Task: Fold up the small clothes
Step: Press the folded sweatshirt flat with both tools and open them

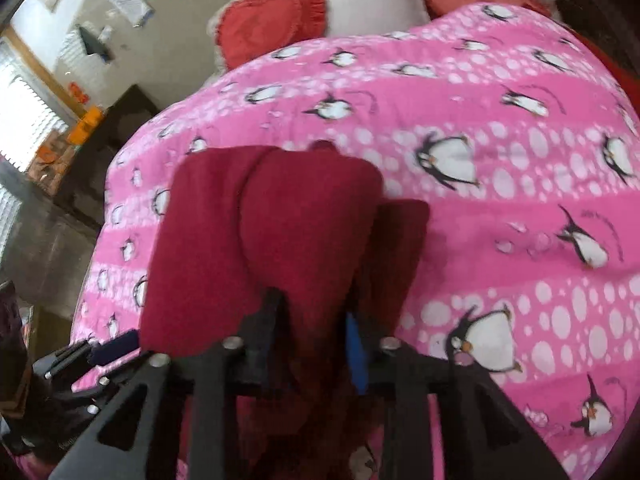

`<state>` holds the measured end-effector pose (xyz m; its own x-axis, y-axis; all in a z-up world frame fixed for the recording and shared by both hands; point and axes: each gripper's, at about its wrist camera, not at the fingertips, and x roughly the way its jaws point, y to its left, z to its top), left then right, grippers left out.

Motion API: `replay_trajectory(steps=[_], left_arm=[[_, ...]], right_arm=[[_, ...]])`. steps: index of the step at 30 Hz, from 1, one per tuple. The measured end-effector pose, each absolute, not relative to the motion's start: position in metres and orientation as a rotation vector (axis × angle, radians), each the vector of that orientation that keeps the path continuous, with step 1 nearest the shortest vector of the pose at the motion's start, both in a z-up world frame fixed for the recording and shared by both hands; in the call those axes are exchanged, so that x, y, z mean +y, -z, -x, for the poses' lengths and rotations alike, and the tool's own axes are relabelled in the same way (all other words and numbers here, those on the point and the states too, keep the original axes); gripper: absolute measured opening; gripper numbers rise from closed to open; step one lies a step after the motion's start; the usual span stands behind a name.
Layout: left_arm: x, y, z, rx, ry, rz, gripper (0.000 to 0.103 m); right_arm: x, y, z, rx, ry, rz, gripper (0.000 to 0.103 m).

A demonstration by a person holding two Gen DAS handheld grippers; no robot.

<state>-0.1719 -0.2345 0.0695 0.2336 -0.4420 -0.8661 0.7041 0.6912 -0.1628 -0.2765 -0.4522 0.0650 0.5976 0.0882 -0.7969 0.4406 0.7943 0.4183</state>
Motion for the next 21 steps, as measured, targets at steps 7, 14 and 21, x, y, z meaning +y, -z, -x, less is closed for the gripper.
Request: replay_trajectory(steps=[7,14,21], left_arm=[[-0.233,-0.063,0.171,1.074,0.797,-0.278,0.020],[-0.233,-0.060,0.169,1.086,0.810,-0.259,0.026],[-0.237,-0.057,0.169,1.090,0.788,-0.267,0.027]], right_arm=[[-0.435,-0.118,0.295,0.792,0.128,-0.639,0.039],[-0.420,-0.069,0.264,1.000,0.243,-0.467,0.031],[-0.429,-0.072,0.272,0.966,0.251,-0.510,0.032]])
